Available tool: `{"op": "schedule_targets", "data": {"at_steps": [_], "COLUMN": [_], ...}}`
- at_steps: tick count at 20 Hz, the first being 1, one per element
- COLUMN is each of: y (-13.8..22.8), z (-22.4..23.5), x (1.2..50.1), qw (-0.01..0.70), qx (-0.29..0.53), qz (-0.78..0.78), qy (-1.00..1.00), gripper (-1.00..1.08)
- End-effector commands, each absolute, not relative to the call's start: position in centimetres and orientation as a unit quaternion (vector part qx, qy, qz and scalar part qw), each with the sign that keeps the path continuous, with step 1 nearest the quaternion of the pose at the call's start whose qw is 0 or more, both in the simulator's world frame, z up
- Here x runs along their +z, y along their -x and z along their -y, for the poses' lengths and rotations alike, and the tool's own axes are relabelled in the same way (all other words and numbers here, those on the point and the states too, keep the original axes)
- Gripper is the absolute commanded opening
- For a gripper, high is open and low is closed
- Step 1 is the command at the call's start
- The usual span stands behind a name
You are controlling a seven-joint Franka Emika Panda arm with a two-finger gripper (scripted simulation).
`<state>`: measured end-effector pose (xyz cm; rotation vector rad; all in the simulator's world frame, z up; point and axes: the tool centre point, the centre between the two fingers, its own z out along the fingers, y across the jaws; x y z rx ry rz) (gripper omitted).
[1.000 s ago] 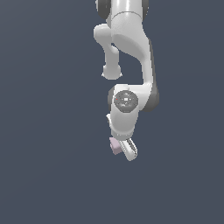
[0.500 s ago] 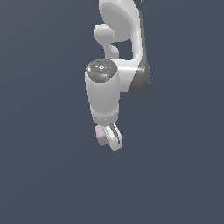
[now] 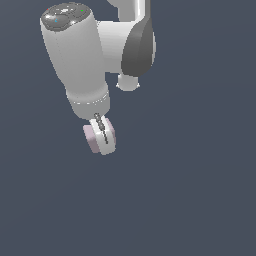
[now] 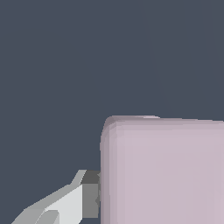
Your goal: Pick up the object and move it to a goal position.
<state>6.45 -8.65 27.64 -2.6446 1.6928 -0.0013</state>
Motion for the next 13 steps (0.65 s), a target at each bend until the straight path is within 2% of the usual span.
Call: {"op": "schedule_targets", "data": {"at_steps": [1,13], "y": [-6.3,-6.4], "z": [9.9,12.2], "x": [29.5,32.9], "qw": [0.000,0.000], "qx": [0.000,0.000], "qz": [-0.539,-0.538], "qy": [0.843,0.843], "gripper": [-1.00,-1.00]}}
